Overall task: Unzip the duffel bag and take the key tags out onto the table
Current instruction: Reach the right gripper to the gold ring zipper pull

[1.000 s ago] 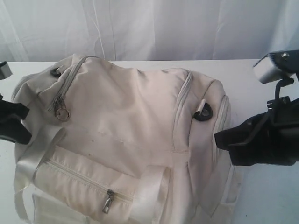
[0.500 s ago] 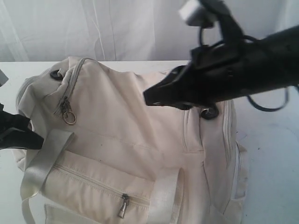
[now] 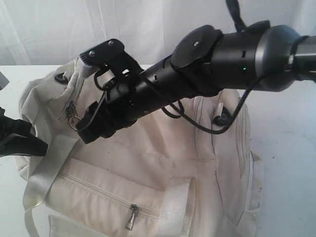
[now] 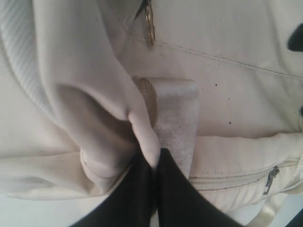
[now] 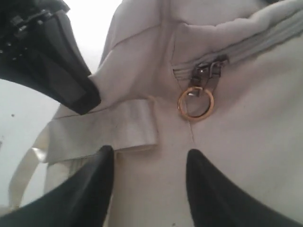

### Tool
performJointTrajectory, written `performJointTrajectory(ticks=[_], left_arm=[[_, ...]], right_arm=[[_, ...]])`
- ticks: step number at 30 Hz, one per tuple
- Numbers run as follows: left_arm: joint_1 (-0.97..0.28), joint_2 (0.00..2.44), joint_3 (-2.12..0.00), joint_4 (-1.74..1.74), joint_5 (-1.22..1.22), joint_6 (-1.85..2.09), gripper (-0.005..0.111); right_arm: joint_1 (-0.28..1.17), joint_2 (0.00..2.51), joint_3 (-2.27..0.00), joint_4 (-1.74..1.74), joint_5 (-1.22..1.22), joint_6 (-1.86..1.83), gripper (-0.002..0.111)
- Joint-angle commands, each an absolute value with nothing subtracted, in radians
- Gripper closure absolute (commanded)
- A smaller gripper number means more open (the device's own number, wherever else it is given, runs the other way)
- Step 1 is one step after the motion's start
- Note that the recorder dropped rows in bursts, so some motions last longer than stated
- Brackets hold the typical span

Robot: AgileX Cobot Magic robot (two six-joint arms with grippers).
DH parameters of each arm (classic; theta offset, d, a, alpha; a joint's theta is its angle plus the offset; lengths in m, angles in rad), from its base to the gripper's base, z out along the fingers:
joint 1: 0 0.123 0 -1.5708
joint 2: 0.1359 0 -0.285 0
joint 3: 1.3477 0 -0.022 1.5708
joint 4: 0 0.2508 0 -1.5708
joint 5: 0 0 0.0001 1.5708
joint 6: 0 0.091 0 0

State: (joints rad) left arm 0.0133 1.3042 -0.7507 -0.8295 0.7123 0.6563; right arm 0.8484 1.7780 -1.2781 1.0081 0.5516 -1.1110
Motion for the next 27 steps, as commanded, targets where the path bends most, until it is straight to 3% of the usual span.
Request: performJointTrajectory(ticks=[1, 7, 15, 27], left_arm=[[0.009, 1.270, -0.758, -0.946, 0.747, 0.660, 0.107], [0.009, 1.241, -0.758, -0.948, 0.747, 0.660, 0.107], [0.009, 1.218, -0.758, -0.958, 0.758, 0.660, 0.107], [0.009, 1.199, -0.758, -0.958, 0.760, 0.660, 0.107]], right_arm=[[0.891, 1.823, -1.294, 1.012, 0.397, -1.259, 0.059], [0.936, 1.866, -1.294, 1.015, 0.238, -1.335, 0.058], [0.999, 1.917, -1.295, 1.017, 0.054, -1.349, 0.041], [1.028, 1.990, -1.336, 1.019, -0.096, -1.322, 0.050]])
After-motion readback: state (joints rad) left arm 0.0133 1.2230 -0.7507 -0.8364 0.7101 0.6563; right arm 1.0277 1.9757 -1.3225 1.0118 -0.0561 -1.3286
